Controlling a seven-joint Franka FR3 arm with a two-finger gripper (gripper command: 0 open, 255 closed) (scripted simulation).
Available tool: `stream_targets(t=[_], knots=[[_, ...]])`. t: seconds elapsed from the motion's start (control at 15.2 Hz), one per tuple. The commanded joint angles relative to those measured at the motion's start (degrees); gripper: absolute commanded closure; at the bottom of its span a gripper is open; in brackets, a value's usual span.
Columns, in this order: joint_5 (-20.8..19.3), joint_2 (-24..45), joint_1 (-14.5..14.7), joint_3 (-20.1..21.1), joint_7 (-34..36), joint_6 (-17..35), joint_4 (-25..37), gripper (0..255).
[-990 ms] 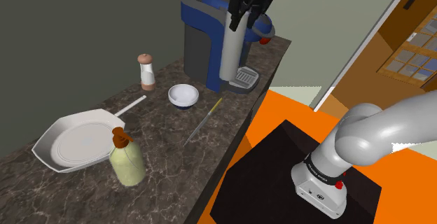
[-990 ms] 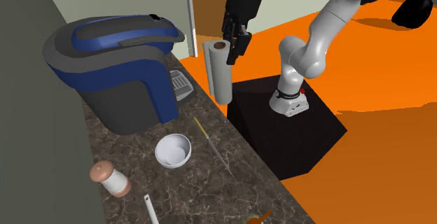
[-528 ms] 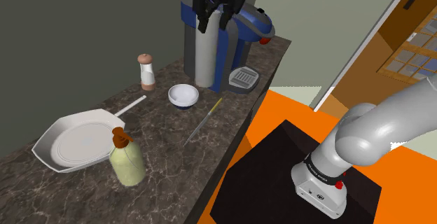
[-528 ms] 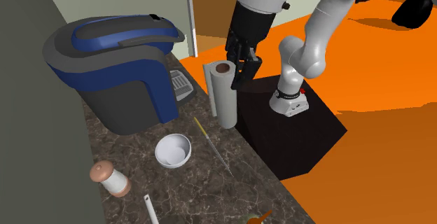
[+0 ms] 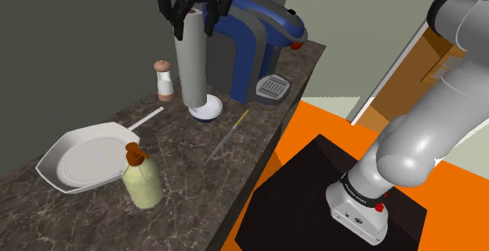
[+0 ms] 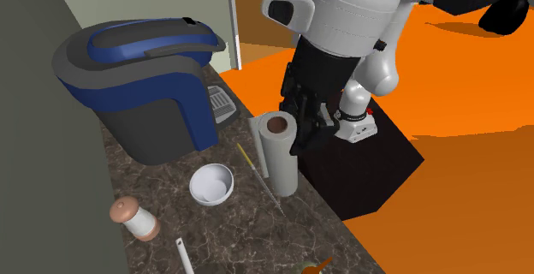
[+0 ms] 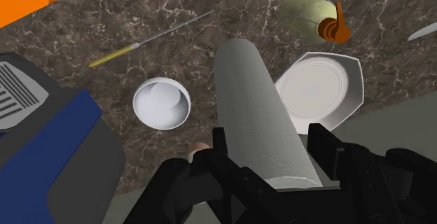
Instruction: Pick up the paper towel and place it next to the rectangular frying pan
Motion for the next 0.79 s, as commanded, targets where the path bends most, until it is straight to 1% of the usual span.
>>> stream_targets(t=[0.0,0.73], knots=[[-1.4,1.9,0.8,0.9,1.8,0.4,1.0,255],[0.7,-1.5,0.0,0.0,1.5,9.8,-11.0,255]])
